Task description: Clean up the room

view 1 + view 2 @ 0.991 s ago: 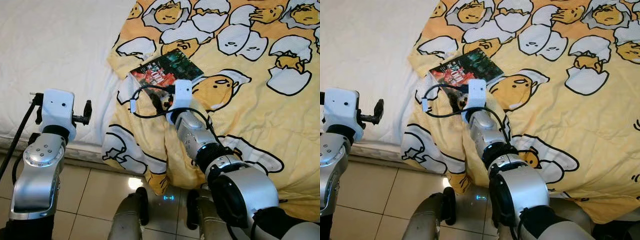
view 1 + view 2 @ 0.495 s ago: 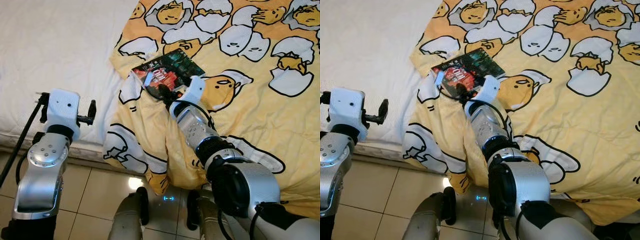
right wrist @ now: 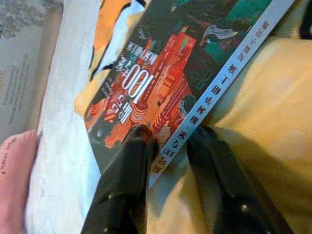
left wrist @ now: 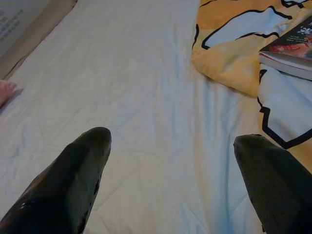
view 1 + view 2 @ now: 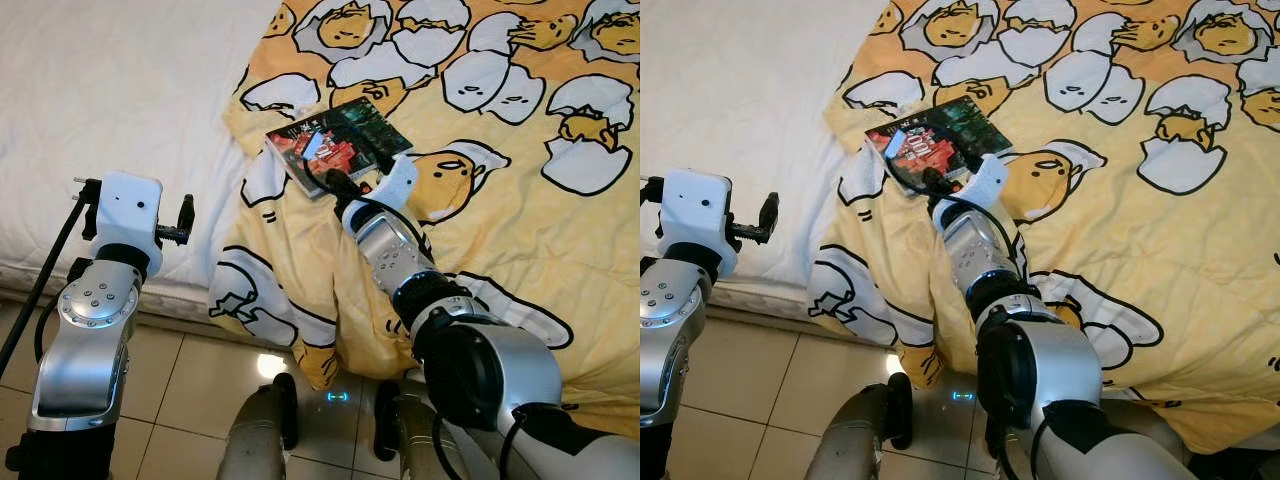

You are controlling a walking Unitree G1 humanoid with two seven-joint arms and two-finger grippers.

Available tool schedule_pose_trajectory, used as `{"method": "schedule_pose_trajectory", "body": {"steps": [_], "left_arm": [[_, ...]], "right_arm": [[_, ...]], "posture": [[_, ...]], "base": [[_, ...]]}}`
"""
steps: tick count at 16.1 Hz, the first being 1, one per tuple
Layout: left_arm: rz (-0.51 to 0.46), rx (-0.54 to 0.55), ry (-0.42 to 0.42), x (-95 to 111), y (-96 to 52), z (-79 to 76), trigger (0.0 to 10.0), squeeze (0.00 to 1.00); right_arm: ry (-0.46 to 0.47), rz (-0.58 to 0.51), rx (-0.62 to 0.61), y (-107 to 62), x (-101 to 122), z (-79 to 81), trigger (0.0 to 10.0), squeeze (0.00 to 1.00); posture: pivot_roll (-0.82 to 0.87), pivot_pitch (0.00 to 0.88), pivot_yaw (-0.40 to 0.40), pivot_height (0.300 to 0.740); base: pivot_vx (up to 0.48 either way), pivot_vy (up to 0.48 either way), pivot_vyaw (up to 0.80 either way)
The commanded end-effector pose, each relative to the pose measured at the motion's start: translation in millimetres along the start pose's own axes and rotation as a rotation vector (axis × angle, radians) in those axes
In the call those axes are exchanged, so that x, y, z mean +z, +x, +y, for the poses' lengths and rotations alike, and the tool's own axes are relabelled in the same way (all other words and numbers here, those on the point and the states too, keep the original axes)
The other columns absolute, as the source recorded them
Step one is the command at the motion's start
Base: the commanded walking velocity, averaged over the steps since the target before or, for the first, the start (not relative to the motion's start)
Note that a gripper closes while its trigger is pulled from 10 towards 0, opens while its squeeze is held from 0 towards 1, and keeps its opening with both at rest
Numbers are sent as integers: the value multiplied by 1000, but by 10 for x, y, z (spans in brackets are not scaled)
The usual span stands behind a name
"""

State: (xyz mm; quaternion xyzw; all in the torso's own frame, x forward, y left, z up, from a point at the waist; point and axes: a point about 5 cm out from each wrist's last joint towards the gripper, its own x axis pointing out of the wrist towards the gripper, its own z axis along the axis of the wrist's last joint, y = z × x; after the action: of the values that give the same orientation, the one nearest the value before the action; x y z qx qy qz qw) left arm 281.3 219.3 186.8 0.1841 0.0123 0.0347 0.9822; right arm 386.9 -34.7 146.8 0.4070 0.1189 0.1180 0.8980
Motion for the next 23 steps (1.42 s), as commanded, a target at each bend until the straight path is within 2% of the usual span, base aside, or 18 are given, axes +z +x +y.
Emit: {"method": "schedule_pose_trajectory", "body": {"steps": [1, 2, 4, 19, 20, 21, 22, 23], "left_arm": [[21, 8, 3, -60, -1, 19, 10000, 0], [21, 8, 3, -63, 1, 19, 10000, 0], [23, 8, 2, -76, 4, 18, 10000, 0], [23, 8, 2, -76, 4, 18, 10000, 0], [23, 8, 1, -80, 8, 18, 10000, 0], [6, 14, -120, -119, 399, -141, 10000, 0], [3, 10, -157, -119, 501, -209, 10000, 0], [1, -17, -218, -115, 537, -305, 10000, 0]], "right_arm": [[57, 147, 170, -31, -613, 696, 0, 0], [50, 141, 177, -27, -600, 709, 0, 0], [-70, 78, 256, -1, -470, 846, 0, 0], [-70, 78, 256, -1, -470, 846, 0, 0], [-98, 58, 278, 4, -432, 885, 0, 0], [-376, -177, 212, -53, -12, 406, 0, 0], [-454, -231, 194, -102, 72, 284, 0, 0], [-536, -264, 178, -155, 107, 188, 0, 0]], "posture": [[207, 300, 58, 723], [207, 300, 58, 723], [200, 292, 60, 723], [200, 292, 60, 723], [198, 288, 61, 723], [-22, 44, 80, 723], [-23, 44, 80, 723], [-30, 37, 80, 723]], "base": [[0, 0, 0], [0, 0, 0], [0, 0, 0], [0, 0, 0], [0, 0, 0], [0, 0, 0], [0, 0, 0], [0, 0, 0]]}}
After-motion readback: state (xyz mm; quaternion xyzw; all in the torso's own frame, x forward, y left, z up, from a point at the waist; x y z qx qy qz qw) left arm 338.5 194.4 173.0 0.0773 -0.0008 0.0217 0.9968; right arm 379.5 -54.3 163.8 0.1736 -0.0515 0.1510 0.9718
